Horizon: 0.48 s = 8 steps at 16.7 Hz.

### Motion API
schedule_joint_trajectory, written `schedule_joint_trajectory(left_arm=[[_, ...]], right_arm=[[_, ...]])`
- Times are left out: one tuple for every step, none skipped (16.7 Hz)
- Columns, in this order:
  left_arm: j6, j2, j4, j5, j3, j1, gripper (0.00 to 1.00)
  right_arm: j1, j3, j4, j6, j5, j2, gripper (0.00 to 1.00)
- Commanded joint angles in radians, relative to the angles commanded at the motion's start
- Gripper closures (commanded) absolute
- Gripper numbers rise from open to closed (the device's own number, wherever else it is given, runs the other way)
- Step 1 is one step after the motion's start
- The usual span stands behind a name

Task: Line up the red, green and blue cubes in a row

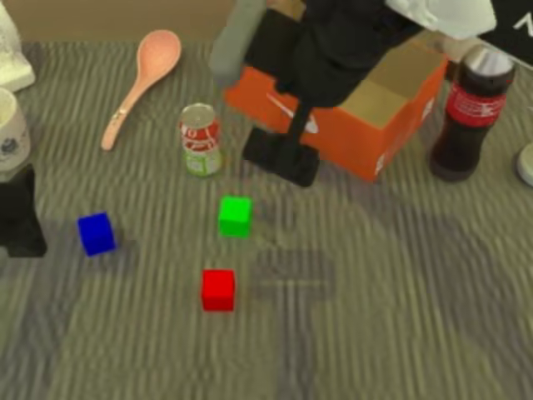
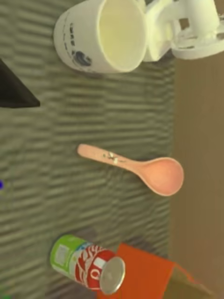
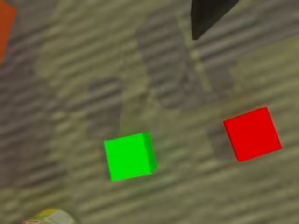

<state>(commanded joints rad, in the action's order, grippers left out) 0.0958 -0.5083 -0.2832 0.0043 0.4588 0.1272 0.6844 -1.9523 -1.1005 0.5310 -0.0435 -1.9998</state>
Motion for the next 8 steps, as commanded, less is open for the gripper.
schedule_joint_trajectory(left_arm=[[0.015, -0.095, -0.051, 0.000, 0.079, 0.020, 0.00], [0.032, -0.202, -0.109, -0.001, 0.166, 0.043, 0.00], [0.049, -0.306, -0.166, -0.001, 0.251, 0.064, 0.00], [0.065, -0.413, -0.224, -0.001, 0.336, 0.086, 0.00], [0.082, -0.522, -0.283, -0.002, 0.422, 0.109, 0.00], [0.100, -0.639, -0.346, -0.002, 0.514, 0.133, 0.00], [0.116, -0.748, -0.405, -0.002, 0.600, 0.156, 0.00], [0.133, -0.856, -0.464, -0.002, 0.685, 0.179, 0.00]], right_arm=[[-0.039, 0.090, 0.058, -0.028, -0.004, 0.106, 0.00], [-0.081, 0.187, 0.118, -0.057, -0.009, 0.218, 0.00], [-0.123, 0.289, 0.180, -0.089, -0.013, 0.334, 0.00], [-0.166, 0.399, 0.242, -0.122, -0.016, 0.454, 0.00], [-0.209, 0.513, 0.305, -0.155, -0.019, 0.575, 0.00], [-0.252, 0.632, 0.368, -0.188, -0.021, 0.696, 0.00], [-0.294, 0.754, 0.430, -0.222, -0.022, 0.817, 0.00], [-0.335, 0.876, 0.490, -0.254, -0.022, 0.937, 0.00]])
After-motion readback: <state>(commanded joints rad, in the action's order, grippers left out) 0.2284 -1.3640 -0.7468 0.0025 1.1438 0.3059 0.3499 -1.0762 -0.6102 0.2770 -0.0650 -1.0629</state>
